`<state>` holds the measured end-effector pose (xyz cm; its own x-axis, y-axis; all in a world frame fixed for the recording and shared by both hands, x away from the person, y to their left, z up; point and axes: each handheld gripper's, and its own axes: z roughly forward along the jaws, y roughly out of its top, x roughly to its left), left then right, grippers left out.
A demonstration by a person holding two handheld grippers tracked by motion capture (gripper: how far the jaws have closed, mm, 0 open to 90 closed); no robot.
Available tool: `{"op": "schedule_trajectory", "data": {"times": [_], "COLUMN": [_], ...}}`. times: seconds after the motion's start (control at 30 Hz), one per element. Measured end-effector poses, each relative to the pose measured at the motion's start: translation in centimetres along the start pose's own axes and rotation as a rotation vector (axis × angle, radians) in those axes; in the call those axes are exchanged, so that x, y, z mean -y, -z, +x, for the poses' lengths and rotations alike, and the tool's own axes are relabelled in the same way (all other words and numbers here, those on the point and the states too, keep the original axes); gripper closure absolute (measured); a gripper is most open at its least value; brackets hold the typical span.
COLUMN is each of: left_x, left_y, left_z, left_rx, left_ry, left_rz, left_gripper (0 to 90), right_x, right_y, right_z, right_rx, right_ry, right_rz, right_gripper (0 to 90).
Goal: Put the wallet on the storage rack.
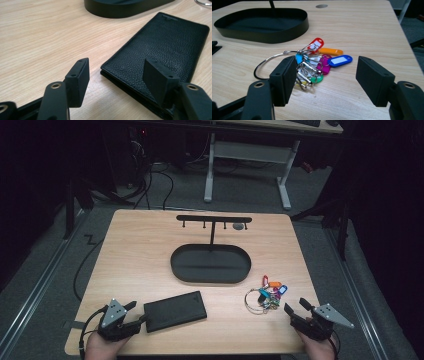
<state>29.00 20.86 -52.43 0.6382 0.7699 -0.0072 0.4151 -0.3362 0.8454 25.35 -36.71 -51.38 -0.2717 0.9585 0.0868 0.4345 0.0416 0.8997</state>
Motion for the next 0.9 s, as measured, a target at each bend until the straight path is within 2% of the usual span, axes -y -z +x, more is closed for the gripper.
{"op": "schedule_trajectory", "data": {"times": [0.07,0.17,0.3,0.53,0.9], "left_x": [-0.08,-0.23,-0.03,0.11,0.32], "left_y": [-0.18,-0.48,-0.68,0.06,0.3], "left_z": [-0.31,-0.46,-0.52,-0.22,-0.01], "left_rx": [-0.005,-0.002,-0.005,-0.022,-0.032], "left_ry": [-0.025,-0.029,-0.036,-0.018,-0.005], "left_rz": [0.009,0.009,0.021,0.005,0.018], "left_gripper": [39.7,39.7,39.4,41.2,47.4], "right_x": [0.04,-0.03,-0.05,-0.16,-0.19], "right_y": [-0.05,-0.06,0.0,-0.13,-0.41], "right_z": [0.22,0.37,0.37,0.4,0.35], "right_rx": [-0.006,-0.004,-0.007,-0.008,-0.007], "right_ry": [0.004,0.019,0.013,0.001,-0.002], "right_rz": [-0.002,0.008,0.002,-0.005,0.0], "right_gripper": [35.0,35.4,36.3,36.3,34.6]}}
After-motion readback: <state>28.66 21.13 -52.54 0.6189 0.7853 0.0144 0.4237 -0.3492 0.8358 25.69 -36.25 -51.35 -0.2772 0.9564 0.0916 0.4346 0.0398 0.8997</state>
